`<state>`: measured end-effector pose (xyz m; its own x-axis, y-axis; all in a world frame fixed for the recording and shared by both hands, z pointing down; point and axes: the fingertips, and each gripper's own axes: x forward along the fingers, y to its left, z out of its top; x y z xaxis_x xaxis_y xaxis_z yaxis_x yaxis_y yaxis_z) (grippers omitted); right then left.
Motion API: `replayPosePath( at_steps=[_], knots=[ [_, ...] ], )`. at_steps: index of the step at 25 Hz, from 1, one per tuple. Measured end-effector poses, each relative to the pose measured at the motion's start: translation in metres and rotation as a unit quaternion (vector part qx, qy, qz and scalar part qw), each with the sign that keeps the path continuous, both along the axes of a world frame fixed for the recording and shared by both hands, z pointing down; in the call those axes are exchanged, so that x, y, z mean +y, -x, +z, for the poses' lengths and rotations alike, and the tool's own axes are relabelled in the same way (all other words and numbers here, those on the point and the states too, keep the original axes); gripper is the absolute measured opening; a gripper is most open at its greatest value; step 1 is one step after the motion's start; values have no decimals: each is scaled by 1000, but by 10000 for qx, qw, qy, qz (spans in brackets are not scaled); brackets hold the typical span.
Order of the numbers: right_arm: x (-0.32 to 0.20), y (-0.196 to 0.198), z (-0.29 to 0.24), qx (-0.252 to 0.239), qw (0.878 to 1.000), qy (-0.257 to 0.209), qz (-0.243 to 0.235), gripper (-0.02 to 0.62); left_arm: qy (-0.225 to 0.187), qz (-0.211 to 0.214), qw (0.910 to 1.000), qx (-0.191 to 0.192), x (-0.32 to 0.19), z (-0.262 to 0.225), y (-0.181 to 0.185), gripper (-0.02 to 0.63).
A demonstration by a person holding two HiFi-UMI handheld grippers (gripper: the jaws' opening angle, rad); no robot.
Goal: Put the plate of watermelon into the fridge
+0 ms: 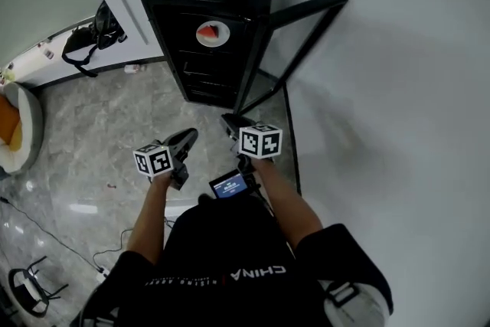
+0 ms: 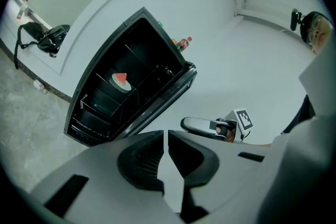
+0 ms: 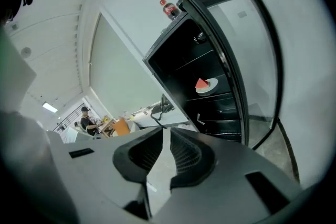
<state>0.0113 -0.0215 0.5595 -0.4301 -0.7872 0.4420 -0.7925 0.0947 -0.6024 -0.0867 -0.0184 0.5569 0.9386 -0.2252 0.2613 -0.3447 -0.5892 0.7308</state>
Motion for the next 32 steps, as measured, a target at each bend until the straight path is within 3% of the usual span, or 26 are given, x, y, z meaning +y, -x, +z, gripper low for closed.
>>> replayPosePath(
  at_steps=[3,8,13,26,32],
  knots=[
    [30,18,-5,59,9995,69,295,48,89,30,9995,291,26,-5,28,14],
    [72,36,-3,-32,9995,143,276,32,22,652,9970,406,78,-1,34,14],
    [88,36,5,-43,9995,245,177,21,153,577,9965,581,100,3,31,12],
    [105,11,-1,-32,9999,44,-156,15,-52,451,9989,-96,113,8,-8,12],
    [104,6,-6,-49,9993,39,-361,15,-45,195,9998,-76,108,5,-16,12]
  ],
)
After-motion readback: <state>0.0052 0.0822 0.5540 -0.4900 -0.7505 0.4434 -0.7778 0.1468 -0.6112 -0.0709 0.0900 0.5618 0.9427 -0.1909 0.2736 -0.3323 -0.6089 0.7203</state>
